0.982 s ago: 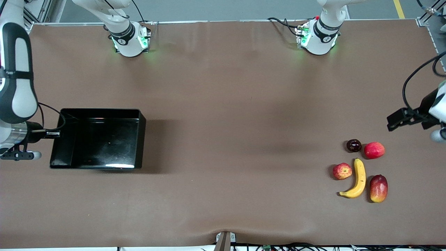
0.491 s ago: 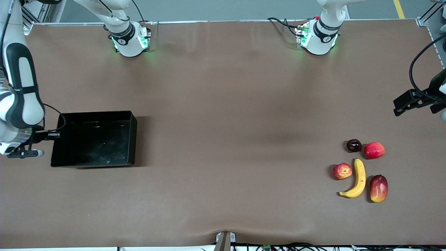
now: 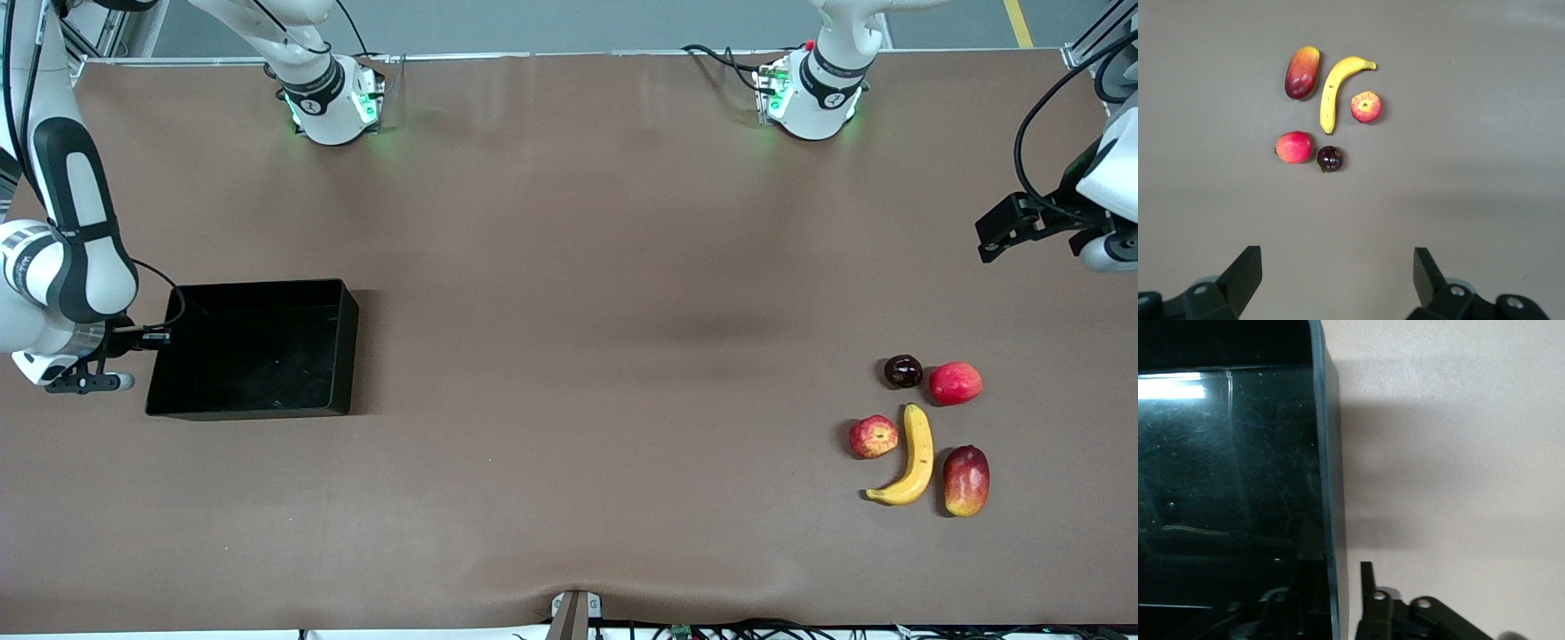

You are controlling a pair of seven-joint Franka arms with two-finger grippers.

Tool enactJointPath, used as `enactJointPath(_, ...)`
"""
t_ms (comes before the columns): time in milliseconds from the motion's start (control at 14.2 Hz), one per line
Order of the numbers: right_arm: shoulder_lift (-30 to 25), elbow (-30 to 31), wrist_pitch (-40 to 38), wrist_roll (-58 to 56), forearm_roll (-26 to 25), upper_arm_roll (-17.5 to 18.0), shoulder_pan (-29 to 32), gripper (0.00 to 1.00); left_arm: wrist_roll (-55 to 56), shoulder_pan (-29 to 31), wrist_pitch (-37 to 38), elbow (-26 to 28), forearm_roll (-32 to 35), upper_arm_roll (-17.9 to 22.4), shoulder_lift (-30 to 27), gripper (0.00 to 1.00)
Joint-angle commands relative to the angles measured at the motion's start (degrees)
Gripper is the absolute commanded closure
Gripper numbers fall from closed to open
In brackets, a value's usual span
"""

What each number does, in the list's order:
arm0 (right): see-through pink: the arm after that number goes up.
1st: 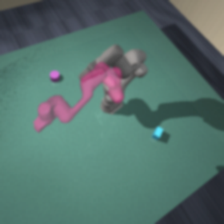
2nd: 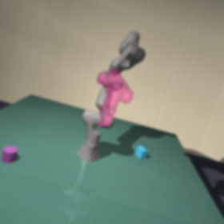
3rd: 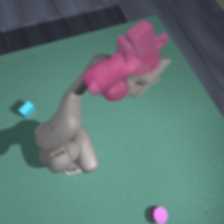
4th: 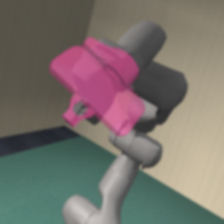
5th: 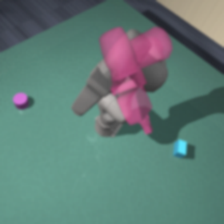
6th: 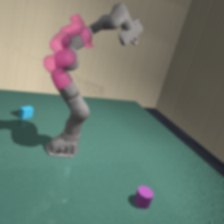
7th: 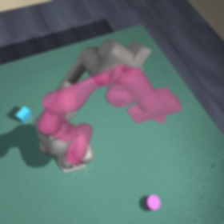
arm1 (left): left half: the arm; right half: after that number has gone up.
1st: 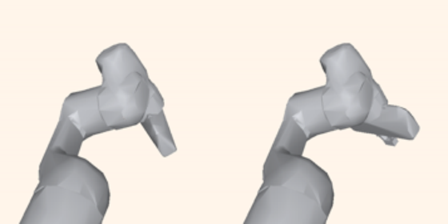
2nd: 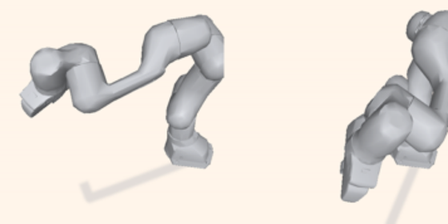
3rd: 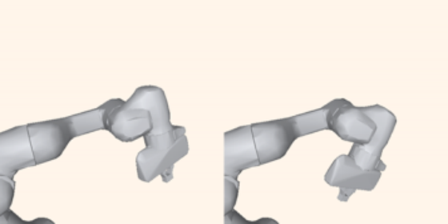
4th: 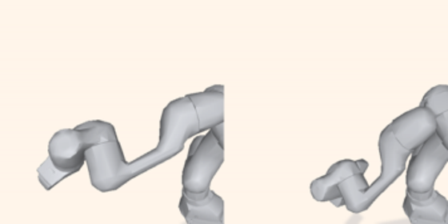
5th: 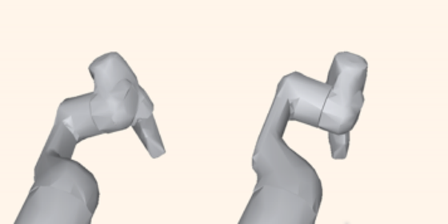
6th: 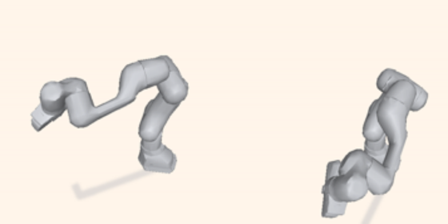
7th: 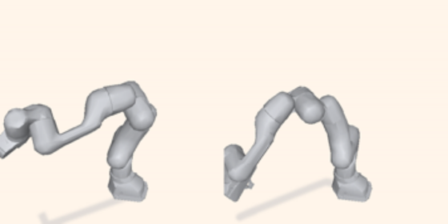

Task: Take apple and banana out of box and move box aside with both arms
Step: 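Push the tray to the table edge with the right gripper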

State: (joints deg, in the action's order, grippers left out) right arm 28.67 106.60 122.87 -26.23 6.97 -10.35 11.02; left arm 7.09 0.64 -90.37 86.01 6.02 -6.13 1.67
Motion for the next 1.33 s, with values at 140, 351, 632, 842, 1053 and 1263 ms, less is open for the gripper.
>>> enactJointPath(140, -1.3, -8.0, -14.0, -0.5, -0.2, 1.7, 0.8, 0.0, 0.1, -0.9, -1.5, 6.2, -3.1, 1.7, -5.4, 0.0)
enactJointPath(351, -1.4, -16.3, -19.7, -0.4, 0.3, 2.0, 0.2, 0.0, 0.1, -0.8, -1.8, 7.0, -4.8, 1.7, -6.1, 0.0)
enactJointPath(632, -1.1, -28.3, -28.4, -0.5, 0.1, 1.8, -0.1, 0.0, 0.2, -0.9, -1.9, 7.1, -5.0, 1.7, -5.9, 0.0)
enactJointPath(842, -1.9, -33.4, -28.7, -0.1, 0.2, 2.1, -3.2, 0.0, 0.4, -0.9, -3.6, 6.5, -5.9, 1.7, -4.8, 0.0)
enactJointPath(1053, -4.5, -33.5, -28.6, 0.4, -0.6, 1.8, -7.7, 0.0, 0.8, -1.3, -5.3, 6.5, -6.6, 1.6, -2.9, 0.0)
enactJointPath(1263, -7.7, -33.5, -30.8, 9.7, -0.6, 1.7, -10.3, 0.0, 0.8, -1.1, -5.4, 6.7, -6.5, 1.4, -2.8, 0.0)
